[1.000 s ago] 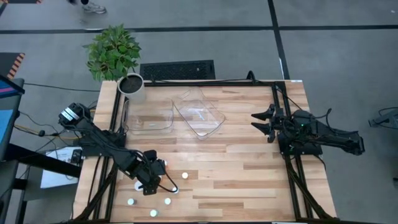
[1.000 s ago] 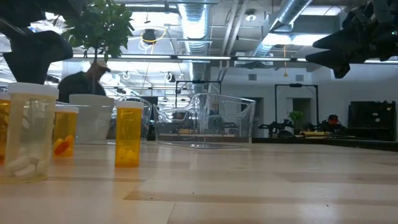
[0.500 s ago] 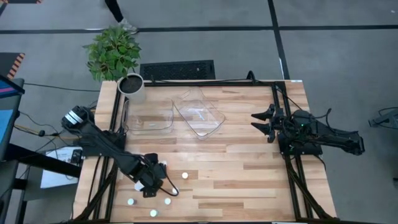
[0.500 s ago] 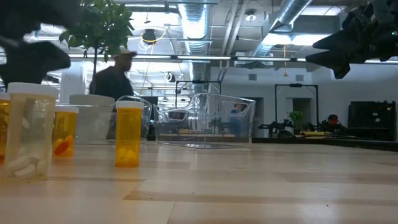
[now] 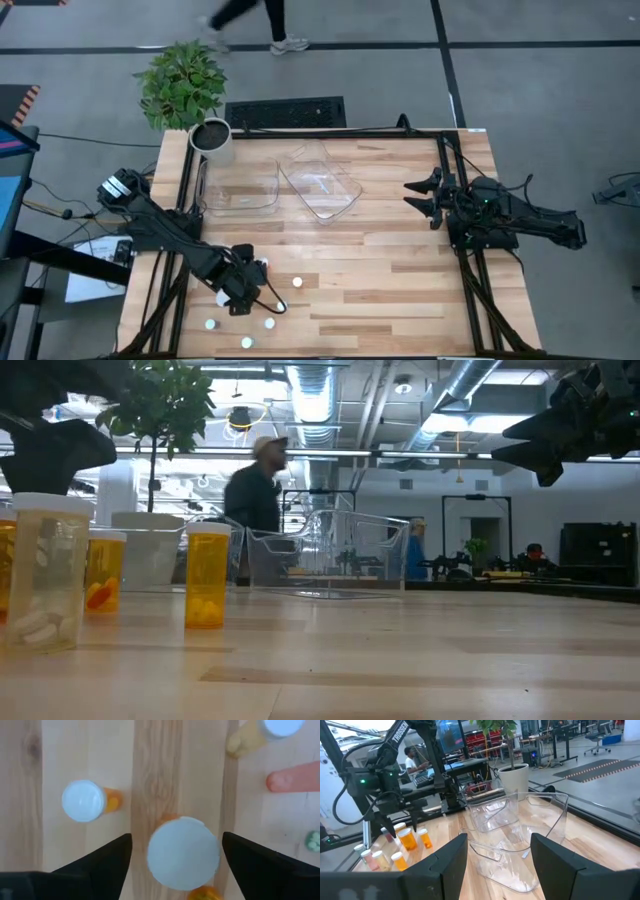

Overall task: Pick and place medicine bottles into bin by pill shape (circle, oval)
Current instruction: Put the top large orange capsule bottle into the left transparent bin

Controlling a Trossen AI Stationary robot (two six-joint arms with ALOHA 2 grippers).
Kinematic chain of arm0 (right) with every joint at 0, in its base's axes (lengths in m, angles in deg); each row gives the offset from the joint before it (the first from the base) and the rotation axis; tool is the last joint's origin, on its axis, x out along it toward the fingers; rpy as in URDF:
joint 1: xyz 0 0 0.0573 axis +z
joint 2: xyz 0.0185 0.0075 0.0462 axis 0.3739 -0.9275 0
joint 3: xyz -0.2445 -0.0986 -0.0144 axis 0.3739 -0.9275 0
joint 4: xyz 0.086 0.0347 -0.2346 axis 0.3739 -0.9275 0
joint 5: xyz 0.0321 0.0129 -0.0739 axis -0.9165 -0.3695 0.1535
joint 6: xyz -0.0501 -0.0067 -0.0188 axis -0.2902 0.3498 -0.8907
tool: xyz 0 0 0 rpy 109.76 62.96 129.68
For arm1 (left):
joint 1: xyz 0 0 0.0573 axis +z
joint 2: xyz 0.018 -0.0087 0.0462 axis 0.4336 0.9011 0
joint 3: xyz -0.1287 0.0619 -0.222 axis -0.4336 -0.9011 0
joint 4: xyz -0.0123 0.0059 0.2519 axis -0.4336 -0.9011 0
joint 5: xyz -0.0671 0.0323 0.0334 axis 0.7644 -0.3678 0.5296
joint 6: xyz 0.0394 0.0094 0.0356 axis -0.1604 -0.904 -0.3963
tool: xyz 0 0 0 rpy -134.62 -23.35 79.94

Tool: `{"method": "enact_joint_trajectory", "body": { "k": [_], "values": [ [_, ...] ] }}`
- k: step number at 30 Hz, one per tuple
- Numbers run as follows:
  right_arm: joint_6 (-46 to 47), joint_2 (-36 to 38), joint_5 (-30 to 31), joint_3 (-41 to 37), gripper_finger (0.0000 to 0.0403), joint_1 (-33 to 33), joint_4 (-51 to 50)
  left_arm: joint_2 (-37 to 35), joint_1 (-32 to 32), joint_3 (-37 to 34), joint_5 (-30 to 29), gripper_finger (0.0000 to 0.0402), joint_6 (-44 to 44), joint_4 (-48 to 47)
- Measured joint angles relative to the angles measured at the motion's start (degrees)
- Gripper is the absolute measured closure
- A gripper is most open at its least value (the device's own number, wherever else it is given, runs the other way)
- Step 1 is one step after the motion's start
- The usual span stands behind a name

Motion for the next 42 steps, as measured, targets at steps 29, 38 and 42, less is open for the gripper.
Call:
{"method": "enact_joint_trajectory", "body": {
  "k": [29, 38, 42],
  "values": [
    [0.0, 0.0, 0.0, 0.0, 0.0178, 0.0, -0.7, 1.6, 0.9, -0.2, 0.2, 0.0202, -1.0, -0.3],
    [0.0, 0.0, 0.0, 0.0, 0.0178, 0.0, -1.6, 1.7, 1.0, 3.1, 1.8, 0.0182, 1.0, -6.5],
    [0.0, 0.0, 0.0, 0.0, 0.0178, 0.0, -1.6, 1.7, 2.0, 7.9, 1.5, 0.0191, 1.0, -14.7]
  ]
}}
